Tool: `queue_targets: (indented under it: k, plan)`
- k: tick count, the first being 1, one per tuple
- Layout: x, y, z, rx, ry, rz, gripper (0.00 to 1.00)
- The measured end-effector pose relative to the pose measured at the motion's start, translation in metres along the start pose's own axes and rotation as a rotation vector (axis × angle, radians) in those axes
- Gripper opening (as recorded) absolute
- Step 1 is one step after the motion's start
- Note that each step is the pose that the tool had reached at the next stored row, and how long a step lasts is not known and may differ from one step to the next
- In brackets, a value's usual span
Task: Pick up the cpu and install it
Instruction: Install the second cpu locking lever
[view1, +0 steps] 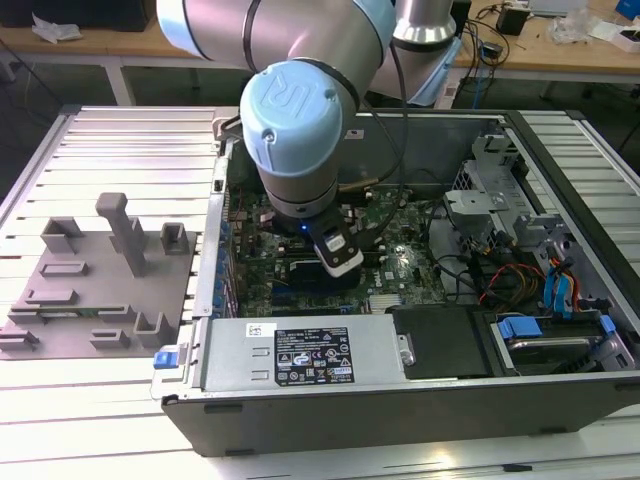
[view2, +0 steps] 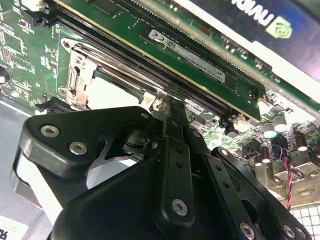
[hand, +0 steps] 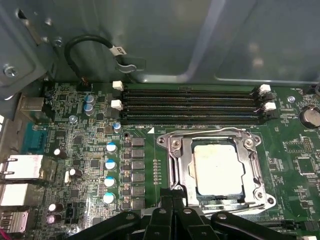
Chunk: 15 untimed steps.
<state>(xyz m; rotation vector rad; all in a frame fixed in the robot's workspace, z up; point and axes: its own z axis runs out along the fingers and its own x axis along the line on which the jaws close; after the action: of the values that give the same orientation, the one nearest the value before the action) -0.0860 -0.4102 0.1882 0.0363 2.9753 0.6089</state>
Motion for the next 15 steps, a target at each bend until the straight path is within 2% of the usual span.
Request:
queue_targets:
  k: [2,3,5,6,7,8,9,10,11,15]
  plan:
    - [-0.0001,0.0009,-0.0020,-0.0006,-0.0003,0.000,0.11]
    - [-0.0009,0.0039,-0.0091,-0.0002,-0.0001,0.000,0.11]
    - [-0.0017,0.0071,-0.0165,0.0029,-0.0004,0.001,0.11]
    - [-0.0026,0.0091,-0.0210,0.0172,-0.0009,0.002,0.11]
    - [-0.0033,0.0098,-0.0227,0.0370,-0.0002,0.004,0.11]
    - [-0.0039,0.0102,-0.0235,0.0619,0.0012,0.007,0.11]
    - [-0.0057,0.0108,-0.0249,0.1233,0.0048,0.013,0.11]
    - [-0.0183,0.0144,-0.0229,0.1939,0.0021,0.016,0.11]
    - [-0.0219,0.0320,-0.0150,0.2092,0.0016,0.015,0.11]
    - [-0.0242,0.0456,-0.0093,0.2212,0.0013,0.014,0.11]
